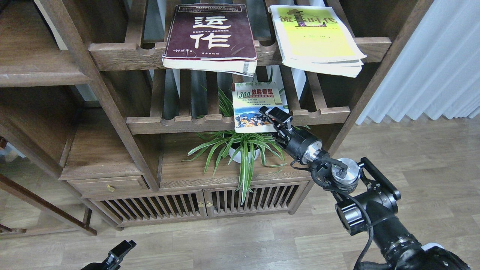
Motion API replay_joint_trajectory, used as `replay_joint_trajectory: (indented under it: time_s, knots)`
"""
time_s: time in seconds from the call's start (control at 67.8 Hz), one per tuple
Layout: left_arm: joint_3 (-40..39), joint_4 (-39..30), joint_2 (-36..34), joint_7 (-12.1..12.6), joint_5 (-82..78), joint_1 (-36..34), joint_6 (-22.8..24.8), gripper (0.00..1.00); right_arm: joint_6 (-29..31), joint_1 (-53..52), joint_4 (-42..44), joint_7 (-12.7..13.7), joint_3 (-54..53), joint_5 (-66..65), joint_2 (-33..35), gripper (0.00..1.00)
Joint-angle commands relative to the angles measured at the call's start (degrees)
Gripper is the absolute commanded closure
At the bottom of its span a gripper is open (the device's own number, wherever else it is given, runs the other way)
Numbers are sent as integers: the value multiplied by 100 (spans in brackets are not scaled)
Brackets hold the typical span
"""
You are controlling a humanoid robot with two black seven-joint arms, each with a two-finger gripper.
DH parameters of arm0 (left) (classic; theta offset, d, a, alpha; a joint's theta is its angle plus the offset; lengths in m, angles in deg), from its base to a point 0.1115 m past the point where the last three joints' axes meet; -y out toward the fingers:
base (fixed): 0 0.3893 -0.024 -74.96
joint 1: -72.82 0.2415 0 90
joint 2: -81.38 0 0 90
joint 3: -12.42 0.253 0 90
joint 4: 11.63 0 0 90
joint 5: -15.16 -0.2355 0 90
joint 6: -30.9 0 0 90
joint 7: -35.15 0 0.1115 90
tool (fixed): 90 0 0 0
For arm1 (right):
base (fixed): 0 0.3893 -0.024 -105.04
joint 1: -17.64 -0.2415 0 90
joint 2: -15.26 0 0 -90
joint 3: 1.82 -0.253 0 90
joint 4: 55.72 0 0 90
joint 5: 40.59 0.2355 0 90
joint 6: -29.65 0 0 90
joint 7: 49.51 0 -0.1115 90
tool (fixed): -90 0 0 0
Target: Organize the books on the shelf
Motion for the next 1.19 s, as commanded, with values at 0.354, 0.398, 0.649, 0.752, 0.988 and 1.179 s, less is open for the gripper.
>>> replay_joint_trajectory:
  time_s: [0.354,0.398,0.649,0.752,0.988,1.179]
  knots:
    - [-7,-37,-25,-30,8,3,0,0,469,594,-725,410,-257,65,0,97]
    - [-7,-37,-25,-30,25,-6,0,0,521,866,-1024,577,-292,161,0,97]
    - [-24,-203,-165,40,384,116,0,0,1889,3017,-2553,881,-126,460,0,97]
    - [-24,-415,-262,40,596,213,0,0,2100,3495,-2608,881,156,478,0,97]
    - [-16,-1943,-719,-48,904,679,0,0,2100,3979,-2406,881,1307,627,0,97]
    - [-7,-3561,-1027,-302,922,1075,0,0,2100,3847,-1975,881,1430,645,0,97]
